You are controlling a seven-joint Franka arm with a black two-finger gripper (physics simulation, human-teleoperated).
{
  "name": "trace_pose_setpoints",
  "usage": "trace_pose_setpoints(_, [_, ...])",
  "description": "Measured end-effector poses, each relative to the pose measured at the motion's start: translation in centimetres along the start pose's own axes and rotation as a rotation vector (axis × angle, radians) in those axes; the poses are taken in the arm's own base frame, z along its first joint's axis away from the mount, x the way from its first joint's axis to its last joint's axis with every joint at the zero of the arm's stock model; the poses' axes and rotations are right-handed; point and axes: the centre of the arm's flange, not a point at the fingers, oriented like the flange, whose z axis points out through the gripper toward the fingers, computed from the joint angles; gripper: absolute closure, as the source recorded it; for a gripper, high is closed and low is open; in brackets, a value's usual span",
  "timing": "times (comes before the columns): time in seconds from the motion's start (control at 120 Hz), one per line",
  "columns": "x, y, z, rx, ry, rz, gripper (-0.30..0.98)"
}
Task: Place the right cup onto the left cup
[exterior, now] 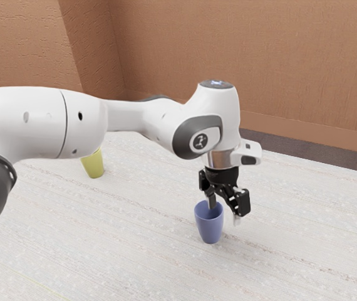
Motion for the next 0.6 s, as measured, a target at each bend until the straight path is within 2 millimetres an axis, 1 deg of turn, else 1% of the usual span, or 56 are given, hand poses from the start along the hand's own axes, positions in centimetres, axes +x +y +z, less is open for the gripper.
trace_pose_setpoints(0.333, [1.5,-1.3,2.4,0.012,-0.015,-0.024,0.04])
trace_pose_setpoints(0.475, [1.9,-2.5,4.0,0.016,-0.033,-0.043,0.05])
trace_pose_setpoints(0.542, [2.2,-3.3,4.5,0.02,-0.035,-0.056,0.05])
trace_pose_setpoints(0.6, [2.4,-3.7,5.0,0.022,-0.039,-0.062,0.07])
